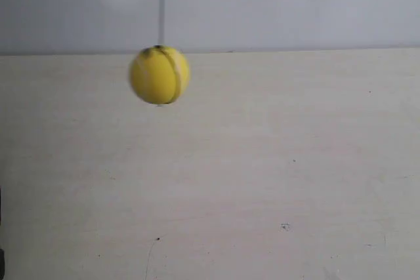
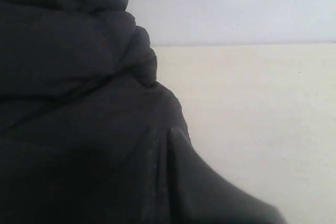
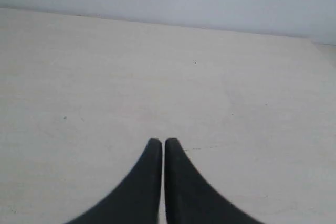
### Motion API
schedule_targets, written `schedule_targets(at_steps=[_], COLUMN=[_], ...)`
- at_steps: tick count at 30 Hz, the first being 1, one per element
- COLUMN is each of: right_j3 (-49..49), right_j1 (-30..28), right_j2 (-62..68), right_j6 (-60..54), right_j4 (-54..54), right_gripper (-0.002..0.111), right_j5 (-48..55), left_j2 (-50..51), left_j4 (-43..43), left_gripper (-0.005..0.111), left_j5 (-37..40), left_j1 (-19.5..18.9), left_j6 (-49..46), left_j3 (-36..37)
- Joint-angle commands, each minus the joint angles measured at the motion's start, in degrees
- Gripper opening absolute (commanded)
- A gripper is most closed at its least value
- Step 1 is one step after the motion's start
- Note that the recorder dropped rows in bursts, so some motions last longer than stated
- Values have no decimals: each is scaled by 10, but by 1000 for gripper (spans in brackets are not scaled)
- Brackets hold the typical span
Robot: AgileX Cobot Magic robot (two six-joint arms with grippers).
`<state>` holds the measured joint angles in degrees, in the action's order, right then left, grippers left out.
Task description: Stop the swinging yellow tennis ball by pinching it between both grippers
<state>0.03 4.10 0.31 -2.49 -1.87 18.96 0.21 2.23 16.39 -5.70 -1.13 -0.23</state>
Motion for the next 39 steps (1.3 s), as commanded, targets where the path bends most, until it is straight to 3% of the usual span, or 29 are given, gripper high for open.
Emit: schedule_targets(at_steps=[1, 6, 10, 16, 20, 24, 30, 34, 39], right_j3=[0, 0, 0, 0, 0, 0, 0, 0, -36], right_j1=[-2, -2, -2, -2, -2, -2, -2, -2, -2], right_j2=[-3, -3, -3, -3, -3, -3, -3, -3, -3], right_j6=[-4, -4, -4, 1, 58, 139, 289, 307, 334], right_j4=[-2, -2, -2, -2, -2, -2, -2, -14, -48], right_gripper=[0, 0, 0, 0, 0, 0, 0, 0, 0], right_j5=[-4, -15, -86, -275, -383, -460, -492, -489, -420], left_j2=[-2, -2, -2, -2, -2, -2, -2, -2, -2], left_j4=[3, 66, 23, -96, -101, -97, -97, -100, -70], left_gripper=[5, 5, 5, 5, 5, 5, 5, 5, 5], left_j5=[1, -22, -120, -288, -393, -463, -489, -516, -530], left_j1=[-1, -1, -1, -1, -1, -1, -1, -1, -1], left_j6=[1, -41, -25, 122, 316, 396, 447, 458, 574], left_j3=[2, 2, 2, 2, 2, 2, 2, 2, 2])
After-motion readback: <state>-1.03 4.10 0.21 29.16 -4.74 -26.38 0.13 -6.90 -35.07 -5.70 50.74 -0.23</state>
